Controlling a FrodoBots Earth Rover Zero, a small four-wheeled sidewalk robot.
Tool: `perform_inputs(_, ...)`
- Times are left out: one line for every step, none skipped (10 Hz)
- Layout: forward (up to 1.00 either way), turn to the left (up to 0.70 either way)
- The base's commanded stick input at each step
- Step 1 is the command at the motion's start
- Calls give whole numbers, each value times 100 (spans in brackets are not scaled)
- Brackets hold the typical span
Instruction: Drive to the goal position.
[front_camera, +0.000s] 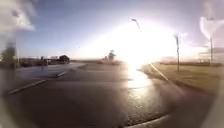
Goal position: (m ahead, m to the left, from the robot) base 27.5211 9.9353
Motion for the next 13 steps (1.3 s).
perform_inputs(70, 0)
perform_inputs(70, 0)
perform_inputs(70, 0)
perform_inputs(70, 0)
perform_inputs(70, 0)
perform_inputs(70, 0)
perform_inputs(70, 0)
perform_inputs(70, 0)
perform_inputs(70, 0)
perform_inputs(70, 0)
perform_inputs(70, 0)
perform_inputs(70, 0)
perform_inputs(70, 0)
